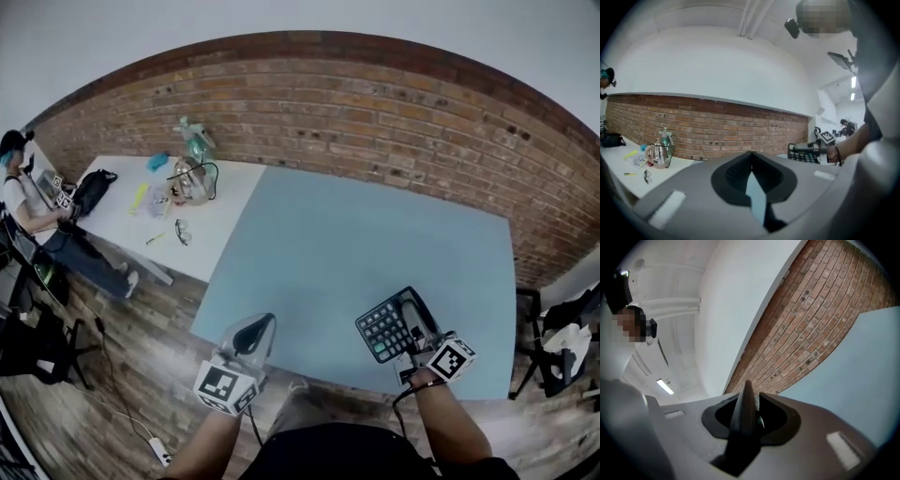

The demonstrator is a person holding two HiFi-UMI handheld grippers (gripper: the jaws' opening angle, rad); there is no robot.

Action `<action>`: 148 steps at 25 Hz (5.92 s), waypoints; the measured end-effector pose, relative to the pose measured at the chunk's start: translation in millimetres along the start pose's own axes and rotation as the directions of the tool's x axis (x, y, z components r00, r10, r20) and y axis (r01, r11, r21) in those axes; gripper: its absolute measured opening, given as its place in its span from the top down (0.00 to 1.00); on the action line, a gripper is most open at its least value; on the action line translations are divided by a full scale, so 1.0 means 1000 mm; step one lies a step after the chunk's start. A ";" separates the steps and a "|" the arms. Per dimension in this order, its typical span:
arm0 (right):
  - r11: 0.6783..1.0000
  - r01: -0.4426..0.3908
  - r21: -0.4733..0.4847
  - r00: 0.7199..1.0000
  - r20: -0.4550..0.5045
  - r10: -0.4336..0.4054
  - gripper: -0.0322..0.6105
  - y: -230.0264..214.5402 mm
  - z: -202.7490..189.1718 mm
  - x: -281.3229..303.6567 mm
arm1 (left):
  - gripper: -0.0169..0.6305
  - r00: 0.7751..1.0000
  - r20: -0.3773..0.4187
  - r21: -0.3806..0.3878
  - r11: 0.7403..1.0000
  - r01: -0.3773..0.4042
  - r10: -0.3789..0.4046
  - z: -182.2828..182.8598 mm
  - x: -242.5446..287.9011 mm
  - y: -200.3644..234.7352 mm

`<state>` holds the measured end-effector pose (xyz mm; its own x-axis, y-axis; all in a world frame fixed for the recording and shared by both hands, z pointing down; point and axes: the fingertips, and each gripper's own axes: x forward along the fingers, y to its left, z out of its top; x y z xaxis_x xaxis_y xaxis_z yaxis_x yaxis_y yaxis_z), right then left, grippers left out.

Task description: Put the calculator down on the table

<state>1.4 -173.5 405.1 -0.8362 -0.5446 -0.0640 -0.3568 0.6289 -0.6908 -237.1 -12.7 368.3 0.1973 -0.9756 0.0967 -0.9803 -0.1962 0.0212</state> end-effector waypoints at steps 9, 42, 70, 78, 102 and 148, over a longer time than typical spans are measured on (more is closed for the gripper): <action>0.991 0.130 -0.030 0.991 0.041 -0.128 0.79 0.007 -0.018 0.054 | 0.98 0.991 -0.029 -0.041 0.991 0.130 -0.131 -0.016 0.047 0.071; 0.985 0.175 0.005 0.973 0.153 -0.173 0.79 -0.026 0.046 0.049 | 0.98 0.963 0.020 0.001 0.963 0.270 -0.270 0.024 0.142 0.031; 0.967 0.237 0.095 0.969 0.053 -0.243 0.79 -0.097 0.011 0.052 | 0.98 0.949 -0.156 -0.074 0.962 0.264 -0.273 -0.049 0.162 0.002; 0.961 0.254 0.106 0.965 0.040 -0.259 0.79 -0.106 0.006 0.054 | 0.98 0.942 -0.182 -0.099 0.959 0.266 -0.281 -0.066 0.169 0.000; 0.945 0.277 0.174 0.960 0.000 -0.282 0.79 -0.140 -0.031 0.054 | 0.98 0.926 -0.253 -0.118 0.959 0.257 -0.279 -0.109 0.169 -0.011; 0.915 0.339 0.219 0.940 -0.109 -0.323 0.79 -0.186 -0.088 0.081 | 0.98 0.902 -0.288 -0.192 0.942 0.274 -0.321 -0.130 0.209 -0.012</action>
<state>-36.6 -285.9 591.4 -0.7163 -0.6548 0.2410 -0.5191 0.2692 -0.8112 -183.7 -201.0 517.9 0.4929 -0.7890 0.3668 -0.8696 -0.4329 0.2374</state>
